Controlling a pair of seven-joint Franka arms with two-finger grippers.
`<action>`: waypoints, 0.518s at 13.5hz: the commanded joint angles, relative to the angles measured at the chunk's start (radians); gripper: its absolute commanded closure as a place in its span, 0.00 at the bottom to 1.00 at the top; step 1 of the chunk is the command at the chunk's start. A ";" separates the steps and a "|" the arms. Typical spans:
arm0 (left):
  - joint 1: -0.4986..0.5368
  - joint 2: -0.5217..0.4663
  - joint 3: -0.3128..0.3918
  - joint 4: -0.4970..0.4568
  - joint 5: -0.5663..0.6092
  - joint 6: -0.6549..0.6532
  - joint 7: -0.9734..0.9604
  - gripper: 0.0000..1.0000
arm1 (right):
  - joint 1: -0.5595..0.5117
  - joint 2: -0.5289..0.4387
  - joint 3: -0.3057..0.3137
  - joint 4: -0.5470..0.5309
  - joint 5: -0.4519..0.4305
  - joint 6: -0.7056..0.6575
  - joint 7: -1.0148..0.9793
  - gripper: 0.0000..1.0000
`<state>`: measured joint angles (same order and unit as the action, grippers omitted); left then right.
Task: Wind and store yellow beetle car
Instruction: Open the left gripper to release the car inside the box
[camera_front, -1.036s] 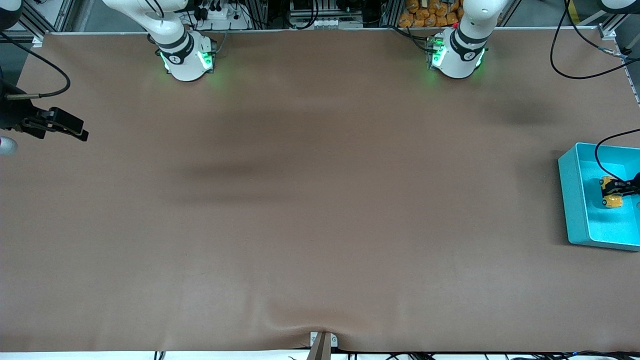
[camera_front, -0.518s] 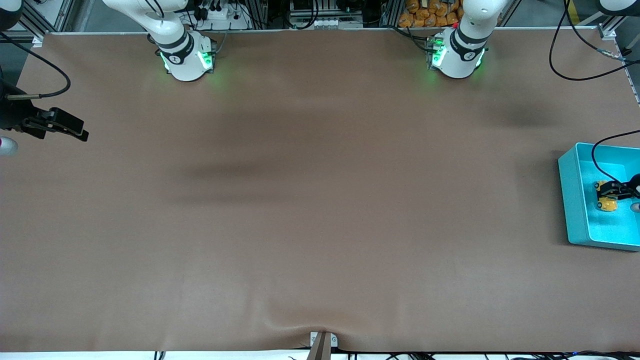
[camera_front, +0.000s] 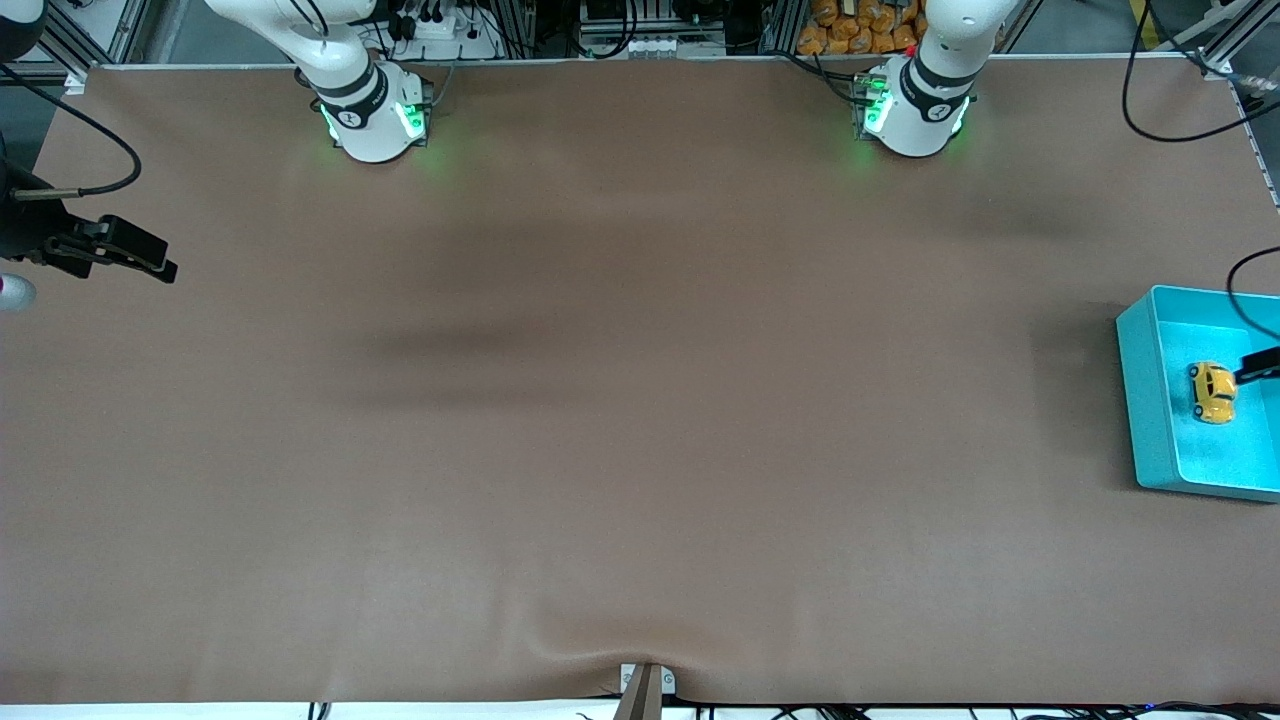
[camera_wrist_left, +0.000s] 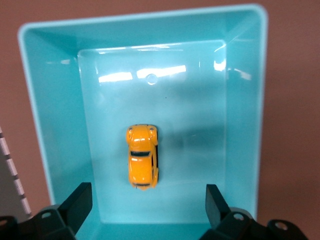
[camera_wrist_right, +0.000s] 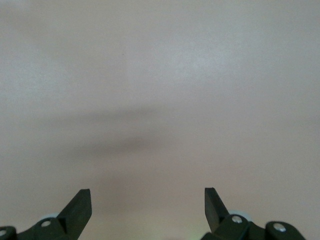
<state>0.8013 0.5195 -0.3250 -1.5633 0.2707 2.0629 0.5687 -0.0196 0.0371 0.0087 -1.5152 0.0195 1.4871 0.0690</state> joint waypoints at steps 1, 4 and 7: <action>-0.001 -0.079 -0.044 -0.032 0.007 -0.068 -0.059 0.00 | -0.013 -0.005 0.016 -0.007 -0.009 0.004 0.002 0.00; -0.001 -0.128 -0.123 -0.031 0.004 -0.144 -0.192 0.00 | -0.014 -0.005 0.014 -0.005 -0.009 0.002 0.002 0.00; 0.001 -0.174 -0.264 -0.031 0.002 -0.240 -0.410 0.00 | -0.016 -0.005 0.014 -0.005 -0.009 0.002 0.000 0.00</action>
<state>0.7990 0.4008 -0.5222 -1.5704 0.2703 1.8792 0.2780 -0.0196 0.0371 0.0095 -1.5153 0.0195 1.4871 0.0689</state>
